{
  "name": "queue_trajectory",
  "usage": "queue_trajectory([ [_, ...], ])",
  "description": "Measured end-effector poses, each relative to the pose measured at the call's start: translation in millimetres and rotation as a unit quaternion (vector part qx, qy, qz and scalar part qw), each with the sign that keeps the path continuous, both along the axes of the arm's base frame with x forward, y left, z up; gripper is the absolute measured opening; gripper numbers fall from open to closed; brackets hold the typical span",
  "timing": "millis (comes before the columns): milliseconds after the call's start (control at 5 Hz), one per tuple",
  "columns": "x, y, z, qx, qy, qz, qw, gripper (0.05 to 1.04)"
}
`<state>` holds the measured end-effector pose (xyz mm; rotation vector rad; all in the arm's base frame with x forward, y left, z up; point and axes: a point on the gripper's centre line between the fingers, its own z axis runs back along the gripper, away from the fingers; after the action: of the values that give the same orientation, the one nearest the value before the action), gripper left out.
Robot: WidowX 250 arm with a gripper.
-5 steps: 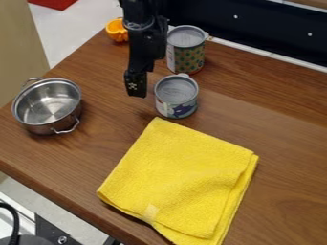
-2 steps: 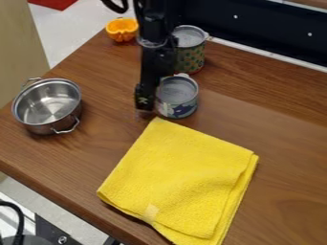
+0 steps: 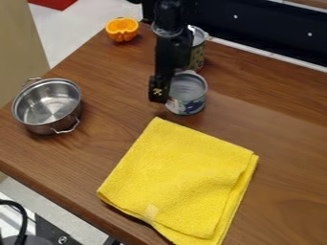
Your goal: Move the can of the side of the table
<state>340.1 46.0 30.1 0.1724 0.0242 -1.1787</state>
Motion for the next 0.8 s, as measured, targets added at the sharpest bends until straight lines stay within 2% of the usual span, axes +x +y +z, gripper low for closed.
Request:
queue_trajectory([
  [400,5.1,-22.4,-10.4,0.011,0.004,-0.001,0.9999,0.997],
  [800,6.1,-38.7,-16.3,0.007,0.004,0.021,0.9997,0.997],
])
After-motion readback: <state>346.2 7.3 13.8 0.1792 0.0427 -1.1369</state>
